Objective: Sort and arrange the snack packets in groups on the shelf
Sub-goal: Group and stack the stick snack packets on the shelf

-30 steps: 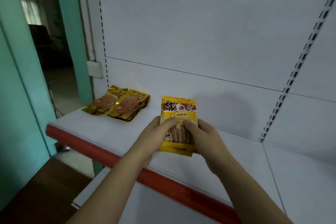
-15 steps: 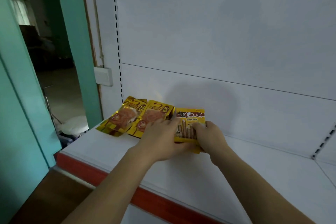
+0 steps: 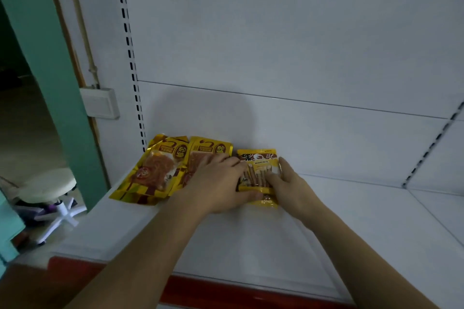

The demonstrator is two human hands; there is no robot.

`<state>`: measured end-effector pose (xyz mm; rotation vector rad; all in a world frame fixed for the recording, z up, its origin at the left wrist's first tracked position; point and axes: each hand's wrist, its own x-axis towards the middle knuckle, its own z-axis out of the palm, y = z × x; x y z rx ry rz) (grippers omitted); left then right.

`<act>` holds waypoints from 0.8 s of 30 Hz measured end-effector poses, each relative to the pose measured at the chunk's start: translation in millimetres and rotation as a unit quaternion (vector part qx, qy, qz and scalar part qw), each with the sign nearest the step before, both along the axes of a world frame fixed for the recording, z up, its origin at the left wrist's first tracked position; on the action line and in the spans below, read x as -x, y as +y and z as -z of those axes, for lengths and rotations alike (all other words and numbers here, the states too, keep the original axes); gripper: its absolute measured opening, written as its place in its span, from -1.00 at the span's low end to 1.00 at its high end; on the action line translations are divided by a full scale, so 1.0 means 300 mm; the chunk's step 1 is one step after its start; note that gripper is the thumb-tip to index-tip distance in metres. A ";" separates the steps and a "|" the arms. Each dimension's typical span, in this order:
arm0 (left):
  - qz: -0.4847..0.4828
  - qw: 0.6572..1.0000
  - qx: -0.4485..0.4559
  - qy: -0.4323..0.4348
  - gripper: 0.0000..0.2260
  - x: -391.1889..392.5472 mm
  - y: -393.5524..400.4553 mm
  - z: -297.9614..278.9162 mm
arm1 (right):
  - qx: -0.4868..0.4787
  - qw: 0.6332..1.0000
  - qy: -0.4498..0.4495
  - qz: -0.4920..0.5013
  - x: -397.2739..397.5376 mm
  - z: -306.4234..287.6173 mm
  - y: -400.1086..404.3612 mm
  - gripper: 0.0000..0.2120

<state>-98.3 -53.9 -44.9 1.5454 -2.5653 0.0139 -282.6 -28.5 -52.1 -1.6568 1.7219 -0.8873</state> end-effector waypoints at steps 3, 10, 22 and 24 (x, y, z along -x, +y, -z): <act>0.012 1.000 0.018 0.003 -0.38 -0.010 -0.014 0.021 | 0.019 1.000 0.001 -0.018 0.000 0.009 0.016 -0.65; 0.019 1.000 0.015 0.015 -0.43 -0.006 -0.026 0.020 | 0.037 0.971 0.209 -0.111 0.062 -0.002 0.032 -0.20; -0.005 1.000 0.022 -0.008 -0.35 0.001 -0.039 0.013 | 0.049 0.947 0.287 -0.139 0.058 0.002 -0.045 -0.23; -0.007 0.999 0.035 -0.006 -0.36 0.004 -0.028 0.010 | 0.048 0.947 0.285 -0.143 0.064 -0.002 -0.039 -0.19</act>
